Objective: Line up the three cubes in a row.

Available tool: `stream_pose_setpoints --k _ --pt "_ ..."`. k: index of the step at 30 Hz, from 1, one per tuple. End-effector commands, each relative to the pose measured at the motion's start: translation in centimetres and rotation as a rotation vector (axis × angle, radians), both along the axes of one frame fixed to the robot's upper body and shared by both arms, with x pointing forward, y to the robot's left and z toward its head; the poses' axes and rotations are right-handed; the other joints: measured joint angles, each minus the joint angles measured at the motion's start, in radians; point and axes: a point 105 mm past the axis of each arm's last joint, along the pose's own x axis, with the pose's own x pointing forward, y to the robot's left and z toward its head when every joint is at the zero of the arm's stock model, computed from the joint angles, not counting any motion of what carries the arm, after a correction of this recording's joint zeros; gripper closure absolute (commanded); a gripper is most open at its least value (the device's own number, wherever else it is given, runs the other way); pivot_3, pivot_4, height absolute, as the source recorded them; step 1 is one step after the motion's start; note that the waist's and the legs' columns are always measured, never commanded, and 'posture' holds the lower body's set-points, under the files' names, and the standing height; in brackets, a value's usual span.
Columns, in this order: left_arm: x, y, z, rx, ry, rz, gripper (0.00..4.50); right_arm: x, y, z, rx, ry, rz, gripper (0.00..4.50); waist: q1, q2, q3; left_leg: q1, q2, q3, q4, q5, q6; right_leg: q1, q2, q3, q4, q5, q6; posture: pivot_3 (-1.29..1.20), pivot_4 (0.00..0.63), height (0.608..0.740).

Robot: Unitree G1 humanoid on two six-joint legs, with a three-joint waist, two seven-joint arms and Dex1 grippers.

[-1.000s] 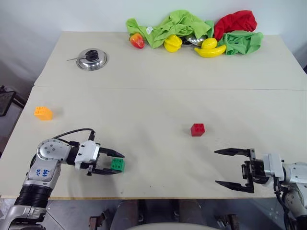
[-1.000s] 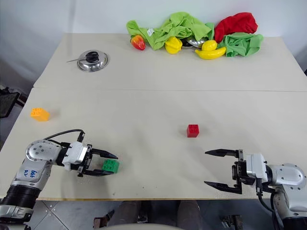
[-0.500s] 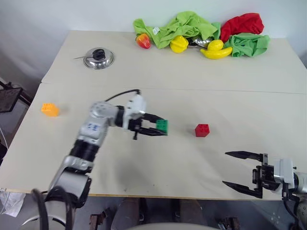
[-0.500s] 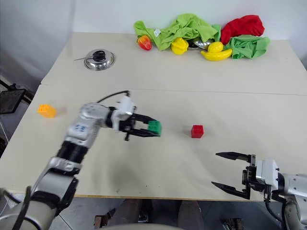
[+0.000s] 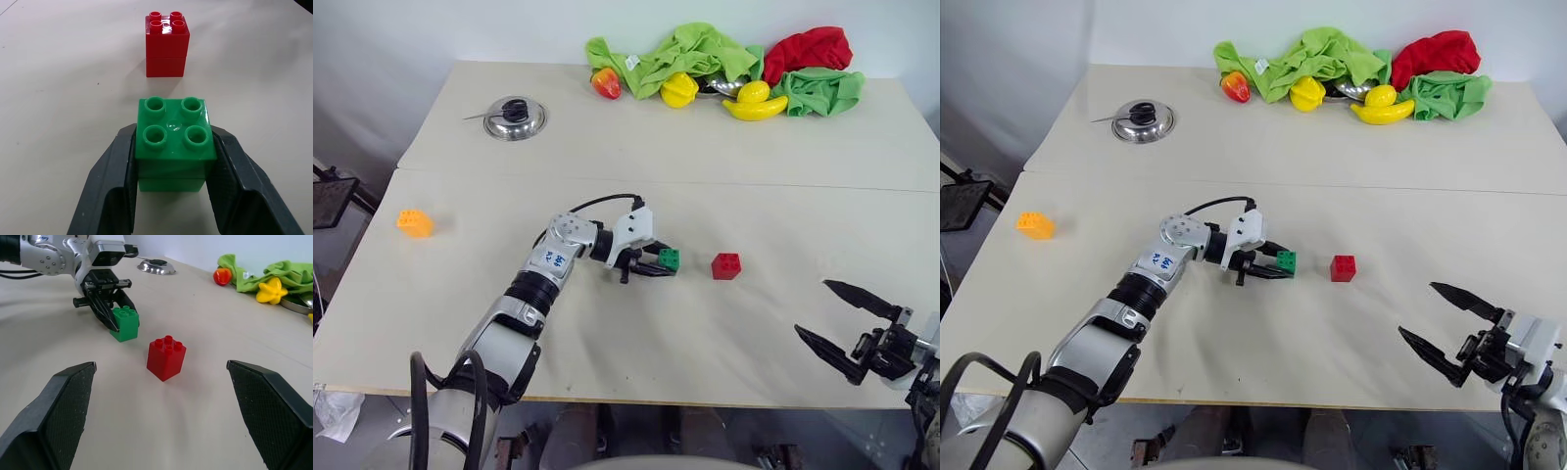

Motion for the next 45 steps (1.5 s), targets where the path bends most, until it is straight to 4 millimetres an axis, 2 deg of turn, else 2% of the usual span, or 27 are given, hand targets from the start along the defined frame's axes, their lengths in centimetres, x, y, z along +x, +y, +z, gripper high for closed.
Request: stream_pose_setpoints --k 1,2,7,11,12,14,16,19,21,23,26,28,33,35,38,42,45 --pt "-0.2 0.6 -0.2 0.013 0.004 0.002 3.00 -0.5 -0.3 0.6 0.007 -0.033 -0.019 0.00 0.000 0.000 0.000 0.000 0.000 0.000 0.000 0.000 0.000 0.000 0.000 0.000 0.000 0.000 0.000 0.00 0.150 0.740" --pt "-0.2 0.6 -0.2 0.008 0.011 0.001 3.00 -0.5 -0.3 0.5 0.008 -0.033 -0.019 0.00 0.000 0.000 0.000 0.000 0.000 0.000 0.000 0.000 0.000 0.000 0.000 0.000 0.000 0.000 0.000 0.00 0.150 0.740" --pt "-0.4 0.9 1.6 -0.082 0.024 -0.012 1.37 0.0 1.0 0.8 0.022 -0.025 0.052 0.00 -0.003 0.000 0.000 0.000 0.000 0.000 0.000 0.000 0.000 0.000 0.000 0.000 0.000 0.000 0.000 0.00 0.150 0.740" --pt "-1.2 3.6 3.6 -0.176 -0.026 -0.057 0.19 0.7 2.9 1.4 0.041 -0.012 0.150 0.00 -0.007 0.000 0.000 0.000 0.001 0.000 0.000 0.000 0.000 -0.001 0.000 0.000 0.001 0.000 0.000 0.00 0.150 0.740" --pt "-1.2 5.0 3.6 -0.165 -0.068 -0.036 0.03 0.9 3.7 1.6 0.046 -0.006 0.190 0.00 -0.010 0.001 0.000 0.000 0.001 0.000 0.000 0.000 0.000 -0.001 0.000 0.000 0.001 0.000 0.000 0.00 0.150 0.740" --pt "-1.6 8.1 3.4 -0.150 -0.116 0.012 0.03 1.2 5.4 1.7 0.065 0.053 0.292 0.00 -0.021 0.002 -0.001 0.000 0.001 0.000 0.000 0.000 0.000 -0.001 0.000 0.000 0.001 0.000 -0.001 0.00 0.150 0.740" --pt "-2.1 10.3 4.0 -0.202 -0.154 0.066 0.03 1.6 6.6 1.7 0.064 0.097 0.339 0.00 -0.026 0.003 -0.001 0.000 0.001 0.000 0.000 0.000 0.000 -0.001 -0.001 0.000 0.001 0.000 -0.001 0.00 0.150 0.740" --pt "-3.1 14.6 5.0 -0.325 -0.213 0.248 0.03 2.3 8.6 2.5 0.075 0.036 0.422 0.00 -0.027 0.003 -0.001 0.000 0.001 -0.001 0.001 0.000 0.000 -0.001 -0.002 0.000 0.002 -0.001 -0.001 0.00 0.150 0.740" --pt "-4.2 17.4 4.6 -0.333 -0.252 0.379 0.03 2.7 9.6 2.7 0.083 0.008 0.464 0.00 -0.026 0.003 -0.001 0.000 0.001 -0.002 0.001 0.000 0.000 -0.001 -0.003 -0.001 0.002 -0.001 -0.001 0.00 0.150 0.740" --pt "-5.9 21.2 4.1 -0.383 -0.288 0.595 0.03 3.0 10.9 2.8 0.079 -0.020 0.515 0.00 -0.028 0.003 -0.001 0.000 0.000 -0.003 0.000 0.000 0.000 -0.001 -0.003 -0.001 0.002 -0.001 -0.001 0.00 0.150 0.740" --pt "-8.0 25.6 3.7 -0.420 -0.348 0.892 0.03 3.0 11.7 3.0 0.068 -0.067 0.553 0.00 -0.026 0.002 0.000 0.000 0.000 -0.003 -0.001 -0.001 0.000 0.000 -0.004 -0.001 0.001 -0.001 -0.002 0.00 0.150 0.740" --pt "-9.7 28.7 3.2 -0.432 -0.402 1.105 0.03 3.0 11.9 3.2 0.069 -0.080 0.568 0.00 -0.017 0.002 0.000 0.000 -0.001 -0.004 0.000 -0.002 0.001 0.001 -0.005 -0.001 0.001 -0.001 -0.002 0.00 0.150 0.740" --pt "-15.0 34.7 0.8 -0.491 -0.426 1.567 0.03 3.6 11.7 3.5 0.077 -0.094 0.532 0.00 -0.016 0.001 0.000 0.000 -0.002 -0.004 0.000 -0.004 0.001 0.001 -0.006 0.000 0.000 -0.001 -0.001 0.00 0.150 0.740" --pt "-16.4 35.2 0.0 -0.506 -0.412 1.649 0.03 3.8 11.5 3.6 0.069 -0.093 0.517 0.00 -0.016 0.000 -0.001 0.000 -0.001 -0.004 0.000 -0.005 0.000 0.001 -0.006 0.000 0.000 -0.001 -0.001 0.00 0.150 0.740" --pt "-16.7 34.9 -0.9 -0.511 -0.372 1.686 0.03 4.1 11.2 3.7 0.053 -0.096 0.499 0.00 -0.012 0.000 -0.001 0.000 -0.001 -0.004 0.000 -0.005 -0.001 0.000 -0.006 0.000 0.000 -0.001 -0.002 0.00 0.150 0.740" --pt "-14.6 34.7 -0.4 -0.540 -0.361 1.725 0.03 4.8 9.7 3.5 0.007 -0.101 0.445 0.00 0.000 0.000 -0.001 0.000 -0.001 -0.002 0.000 -0.007 -0.003 -0.001 -0.006 0.000 -0.002 -0.001 -0.002 0.00 0.150 0.740" --pt "-12.1 35.0 0.2 -0.538 -0.327 1.783 0.03 5.0 7.5 2.5 -0.011 -0.083 0.360 0.00 0.003 -0.001 -0.001 0.001 -0.001 -0.002 0.000 -0.006 -0.001 -0.001 -0.006 -0.001 0.000 -0.001 -0.002 0.00 0.150 0.740"
